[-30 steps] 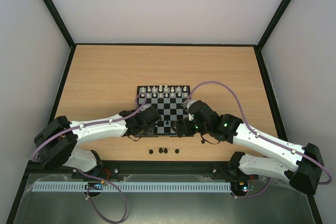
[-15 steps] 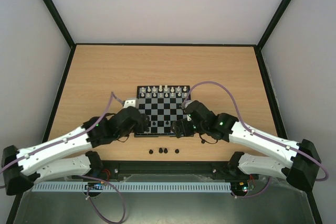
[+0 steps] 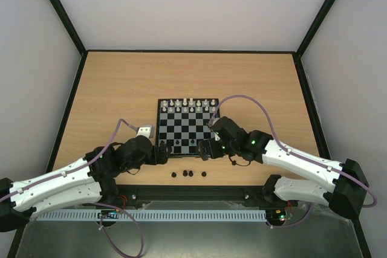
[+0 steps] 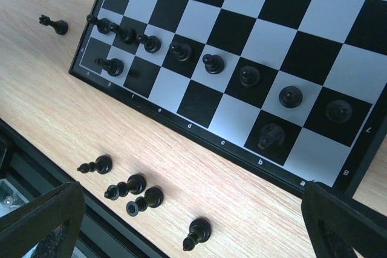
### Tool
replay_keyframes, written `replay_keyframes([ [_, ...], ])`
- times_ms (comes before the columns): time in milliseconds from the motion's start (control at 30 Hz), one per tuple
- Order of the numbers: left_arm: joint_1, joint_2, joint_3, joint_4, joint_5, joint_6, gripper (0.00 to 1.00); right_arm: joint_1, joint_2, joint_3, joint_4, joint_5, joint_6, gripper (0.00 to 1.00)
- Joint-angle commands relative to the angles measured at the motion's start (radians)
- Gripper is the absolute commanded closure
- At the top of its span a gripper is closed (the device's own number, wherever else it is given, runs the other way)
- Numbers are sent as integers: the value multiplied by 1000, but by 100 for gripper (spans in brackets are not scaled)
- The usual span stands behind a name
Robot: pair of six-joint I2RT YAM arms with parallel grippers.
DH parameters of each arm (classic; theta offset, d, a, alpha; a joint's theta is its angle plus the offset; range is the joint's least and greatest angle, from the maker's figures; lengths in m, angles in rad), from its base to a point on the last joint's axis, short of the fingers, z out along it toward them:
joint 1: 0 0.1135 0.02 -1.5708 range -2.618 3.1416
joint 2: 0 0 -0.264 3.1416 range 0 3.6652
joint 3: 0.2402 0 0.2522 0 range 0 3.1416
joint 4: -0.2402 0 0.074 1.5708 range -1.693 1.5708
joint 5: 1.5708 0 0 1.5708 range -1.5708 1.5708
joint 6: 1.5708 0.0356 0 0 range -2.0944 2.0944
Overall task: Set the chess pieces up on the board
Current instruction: Pick up the chess piece at the center of the board.
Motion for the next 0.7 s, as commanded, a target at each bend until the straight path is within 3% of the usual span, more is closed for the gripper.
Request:
replay_keyframes([
  [0, -19, -27, -30, 67, 29, 34, 1, 4, 23, -9, -40, -52, -2, 1],
  [133, -88, -56, -115, 213, 51, 32, 1, 2, 40, 8, -55, -17, -10, 2],
  [333, -106, 39, -123, 333, 14, 41, 1, 4, 13, -5, -14, 100, 16, 1],
  [500, -119, 108, -111, 432, -108, 14, 1, 3, 31, -30, 0, 266, 24, 1],
  [667, -118, 226, 2, 332, -238, -4, 1, 1, 46, -21, 13, 268, 6, 1],
])
